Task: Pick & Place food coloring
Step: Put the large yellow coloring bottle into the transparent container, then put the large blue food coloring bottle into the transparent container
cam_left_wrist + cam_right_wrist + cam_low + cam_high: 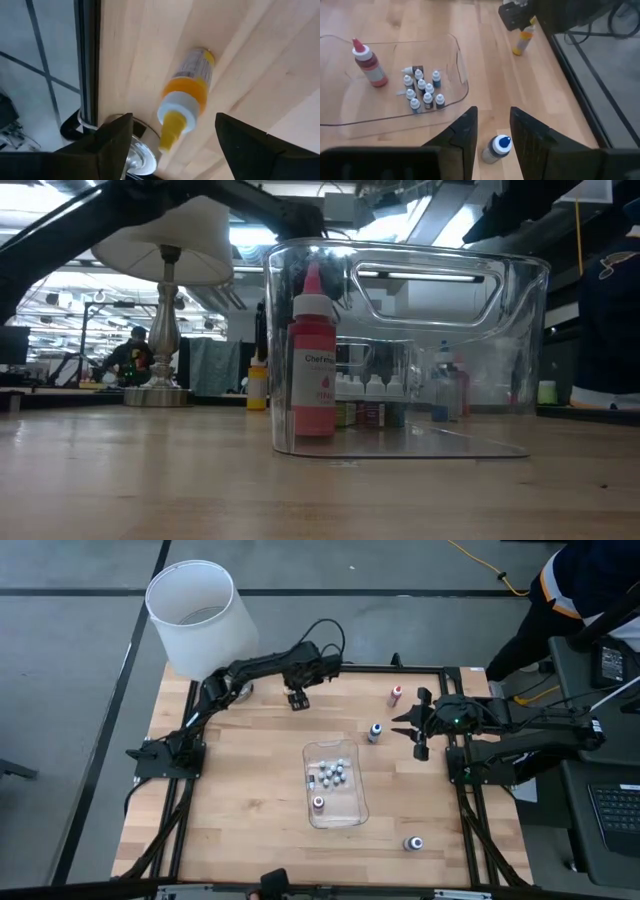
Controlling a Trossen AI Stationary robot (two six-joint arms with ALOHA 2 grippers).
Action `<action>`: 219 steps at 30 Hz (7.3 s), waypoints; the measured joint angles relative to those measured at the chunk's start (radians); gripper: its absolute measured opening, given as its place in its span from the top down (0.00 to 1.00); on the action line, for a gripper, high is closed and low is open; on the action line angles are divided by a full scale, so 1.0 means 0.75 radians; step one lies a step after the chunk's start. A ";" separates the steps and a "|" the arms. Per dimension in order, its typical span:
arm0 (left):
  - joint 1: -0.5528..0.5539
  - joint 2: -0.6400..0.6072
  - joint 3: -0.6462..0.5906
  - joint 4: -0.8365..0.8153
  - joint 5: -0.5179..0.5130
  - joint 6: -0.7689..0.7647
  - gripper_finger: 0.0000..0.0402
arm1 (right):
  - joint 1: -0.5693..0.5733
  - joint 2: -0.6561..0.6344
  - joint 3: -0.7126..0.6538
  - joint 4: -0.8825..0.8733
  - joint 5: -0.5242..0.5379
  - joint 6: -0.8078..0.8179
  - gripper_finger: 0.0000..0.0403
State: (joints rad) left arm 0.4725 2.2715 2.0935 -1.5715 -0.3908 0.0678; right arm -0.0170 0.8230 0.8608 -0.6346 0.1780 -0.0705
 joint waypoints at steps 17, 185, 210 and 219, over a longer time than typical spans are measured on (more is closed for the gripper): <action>0.005 -0.002 -0.169 0.056 0.085 0.029 0.32 | 0.000 0.000 0.000 0.001 0.017 -0.084 0.71; -0.967 -0.417 0.349 0.105 -0.449 -0.486 0.52 | -0.032 0.022 0.000 -0.061 -0.129 -0.086 0.70; -0.989 -0.712 0.348 -0.001 -0.730 -0.450 0.53 | -0.408 0.749 0.301 -0.372 -0.273 -0.052 0.23; -1.042 -0.991 0.332 0.000 -0.789 -0.512 0.53 | -0.411 0.836 0.215 -0.204 -0.275 -0.012 0.23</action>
State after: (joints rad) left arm -0.3092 1.5284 2.3423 -1.5718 -0.9827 -0.3165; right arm -0.3256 1.4499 1.0222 -0.7880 -0.0280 -0.0795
